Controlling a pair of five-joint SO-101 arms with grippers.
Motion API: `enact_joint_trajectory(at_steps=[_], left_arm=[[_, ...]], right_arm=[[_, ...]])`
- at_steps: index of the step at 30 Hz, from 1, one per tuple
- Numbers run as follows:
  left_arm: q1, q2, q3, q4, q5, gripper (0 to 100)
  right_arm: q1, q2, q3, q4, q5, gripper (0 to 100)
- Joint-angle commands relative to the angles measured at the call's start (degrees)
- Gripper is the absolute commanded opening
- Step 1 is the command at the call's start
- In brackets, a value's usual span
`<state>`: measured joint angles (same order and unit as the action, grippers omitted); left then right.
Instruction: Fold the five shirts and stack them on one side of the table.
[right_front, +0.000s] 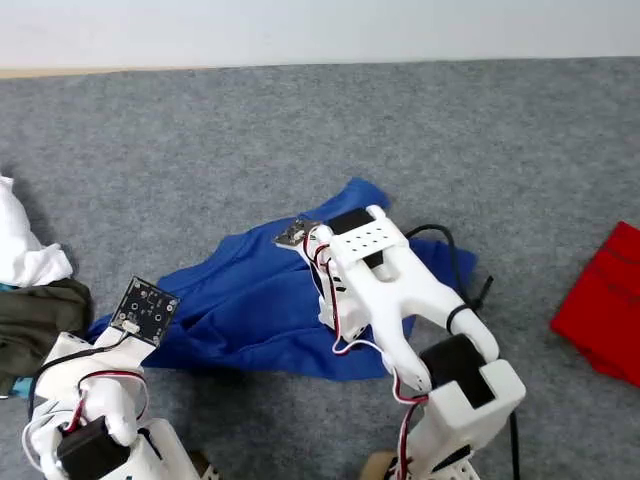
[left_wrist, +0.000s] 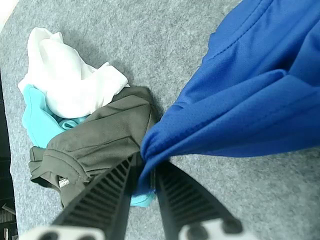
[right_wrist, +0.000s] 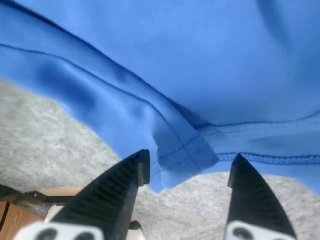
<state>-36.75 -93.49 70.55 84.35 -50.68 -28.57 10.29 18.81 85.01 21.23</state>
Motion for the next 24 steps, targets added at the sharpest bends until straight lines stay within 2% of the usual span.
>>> enact_joint_trajectory(at_steps=[1,6,10,22,24], left_arm=[[0.26,-0.09,-0.31,-0.26,-0.26,0],[0.26,-0.09,-0.31,-0.26,-0.26,0],[0.26,-0.09,-0.31,-0.26,-0.26,0],[0.26,-0.09,0.66,-0.26,-0.26,0],[0.26,-0.09,0.66,-0.26,-0.26,0]], right_arm=[[0.4,0.4,-2.9,-1.19,-0.62,26.2],[0.4,1.45,-2.9,-1.45,-0.62,25.8],[0.4,1.45,-2.9,-1.45,-0.53,20.3],[0.57,1.36,-2.9,-1.36,-0.53,19.5],[0.57,1.19,-2.9,-1.36,-0.53,16.8]])
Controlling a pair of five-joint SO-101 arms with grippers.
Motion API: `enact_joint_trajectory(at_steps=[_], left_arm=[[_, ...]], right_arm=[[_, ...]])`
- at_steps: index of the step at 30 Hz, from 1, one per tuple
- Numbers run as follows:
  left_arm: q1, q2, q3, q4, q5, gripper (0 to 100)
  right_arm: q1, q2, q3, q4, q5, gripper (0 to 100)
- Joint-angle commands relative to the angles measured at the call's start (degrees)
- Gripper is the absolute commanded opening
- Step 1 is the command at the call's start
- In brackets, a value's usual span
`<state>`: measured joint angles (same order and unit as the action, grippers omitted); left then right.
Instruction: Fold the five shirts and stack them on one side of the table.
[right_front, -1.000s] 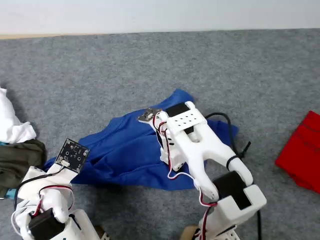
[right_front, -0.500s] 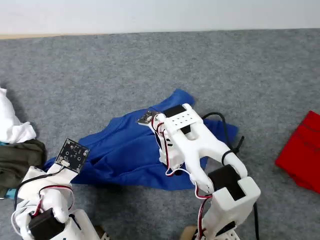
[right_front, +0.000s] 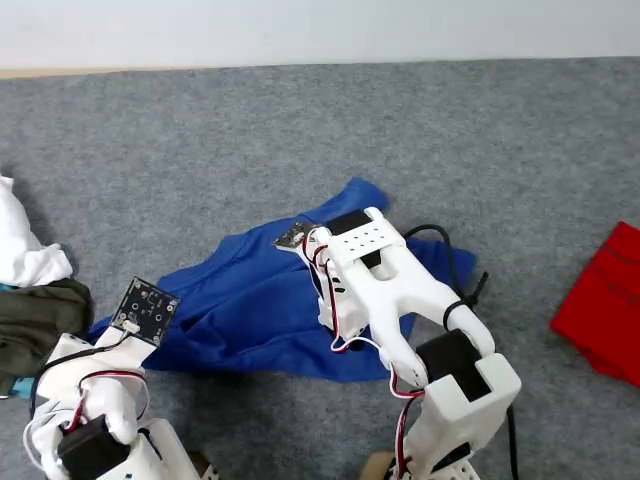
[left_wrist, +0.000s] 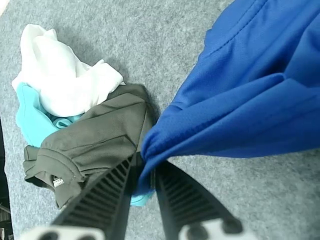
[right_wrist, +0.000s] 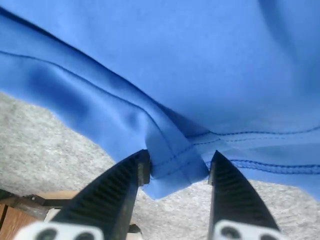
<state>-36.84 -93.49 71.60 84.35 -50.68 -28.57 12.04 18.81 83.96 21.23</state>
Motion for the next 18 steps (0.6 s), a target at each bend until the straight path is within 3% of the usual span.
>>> enact_joint_trajectory(at_steps=[1,18], left_arm=[[0.35,-0.09,-0.4,-0.26,-0.26,0],[0.35,-0.09,-0.31,-0.35,-0.26,0]], right_arm=[[0.57,-0.57,-2.9,-0.4,-0.44,15.1],[0.75,-0.92,-2.9,0.22,5.01,5.0]])
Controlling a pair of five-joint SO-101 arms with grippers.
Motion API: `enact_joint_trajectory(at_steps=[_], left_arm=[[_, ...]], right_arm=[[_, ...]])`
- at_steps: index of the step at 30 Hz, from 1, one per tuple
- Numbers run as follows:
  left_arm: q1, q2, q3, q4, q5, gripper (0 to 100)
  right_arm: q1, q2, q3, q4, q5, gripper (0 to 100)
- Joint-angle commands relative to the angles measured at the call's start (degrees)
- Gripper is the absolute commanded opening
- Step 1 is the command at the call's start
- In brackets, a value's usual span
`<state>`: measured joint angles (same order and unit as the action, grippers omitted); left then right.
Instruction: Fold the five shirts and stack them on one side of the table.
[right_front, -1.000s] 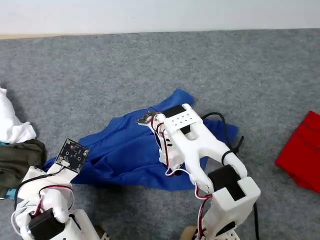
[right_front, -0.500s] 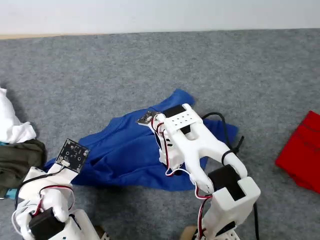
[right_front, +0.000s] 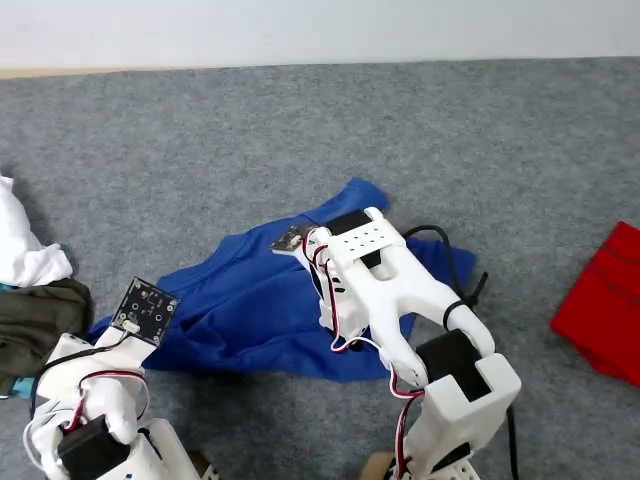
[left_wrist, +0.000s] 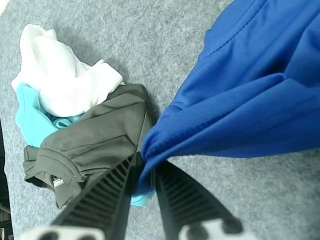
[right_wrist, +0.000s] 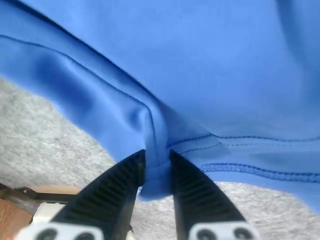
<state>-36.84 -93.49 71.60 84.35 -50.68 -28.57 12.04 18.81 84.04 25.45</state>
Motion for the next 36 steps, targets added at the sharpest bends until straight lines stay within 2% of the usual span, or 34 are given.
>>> enact_joint_trajectory(at_steps=[1,5,10,16,20,22,26,31,36], left_arm=[[0.35,-0.09,-0.31,-0.53,-0.26,0],[0.35,-0.09,-0.22,-2.46,-0.26,0],[0.18,-0.09,-0.31,-5.98,-0.26,0],[0.09,-0.18,-0.75,-13.19,0.44,0],[0.35,-0.09,-2.77,-21.45,9.41,0],[0.7,0.18,-3.56,-26.2,11.6,0],[4.75,0.0,-4.18,-32.53,13.1,0],[8.7,0.35,-8.4,-38.95,19.87,0],[14.59,0.35,-11.91,-46.77,20.57,0]], right_arm=[[0.75,-1.01,-2.99,0.13,0.88,4.2],[0.75,-3.91,-4.57,0.31,1.23,0.9],[1.1,-9.36,-7.03,4.44,5.89,1.1],[6.11,-17.45,-15.12,11.56,6.15,1.1],[9.71,-22.37,-20.84,15.52,5.89,1.1],[11.65,-24.75,-23.65,16.84,5.89,1.1],[15.96,-29.14,-27.69,17.19,4.48,1.1],[19.74,-33.63,-30.68,16.75,3.16,1.1],[20.97,-37.85,-33.85,16.75,2.46,1.1]])
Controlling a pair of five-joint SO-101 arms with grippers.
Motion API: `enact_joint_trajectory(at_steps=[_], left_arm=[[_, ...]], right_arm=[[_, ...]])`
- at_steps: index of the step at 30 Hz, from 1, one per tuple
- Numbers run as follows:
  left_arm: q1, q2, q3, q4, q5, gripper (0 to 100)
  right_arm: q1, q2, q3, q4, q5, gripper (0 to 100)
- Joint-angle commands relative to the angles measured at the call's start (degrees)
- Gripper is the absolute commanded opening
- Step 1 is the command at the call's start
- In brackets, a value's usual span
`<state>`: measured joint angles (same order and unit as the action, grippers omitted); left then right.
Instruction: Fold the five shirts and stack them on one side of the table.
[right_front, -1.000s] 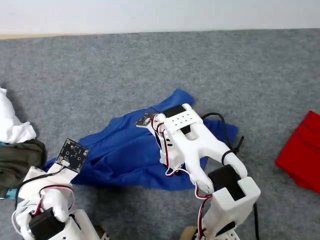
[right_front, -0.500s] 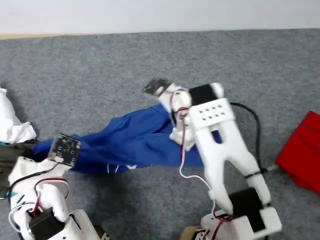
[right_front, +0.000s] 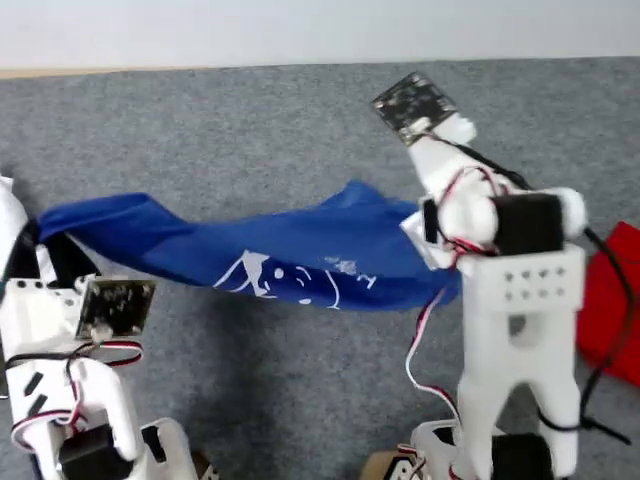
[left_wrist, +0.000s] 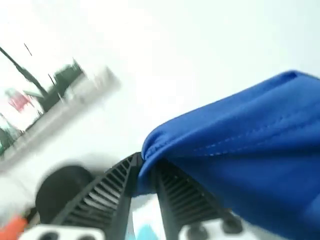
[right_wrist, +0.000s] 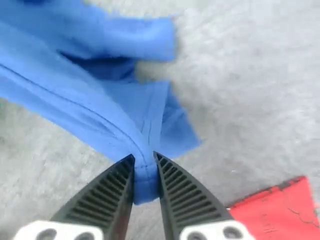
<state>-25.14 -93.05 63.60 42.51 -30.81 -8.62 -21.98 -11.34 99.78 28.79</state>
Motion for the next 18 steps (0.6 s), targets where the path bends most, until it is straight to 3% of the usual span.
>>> enact_joint_trajectory(at_steps=[1,6,12,18], left_arm=[[4.04,-0.09,-4.35,-6.33,0.62,0],[7.56,0.09,-6.02,-12.4,0.44,0],[8.26,8.79,-14.99,-12.4,-0.97,0],[8.62,23.82,-33.8,-1.32,0.7,0]], right_arm=[[1.01,-4.53,-4.4,1.01,-1.05,1.1],[1.63,-6.9,-8.53,-0.66,-1.14,1.1],[6.2,-7.52,-12.84,-2.77,-2.02,1.0],[7.25,-7.78,-15.38,-2.51,-5.27,1.0]])
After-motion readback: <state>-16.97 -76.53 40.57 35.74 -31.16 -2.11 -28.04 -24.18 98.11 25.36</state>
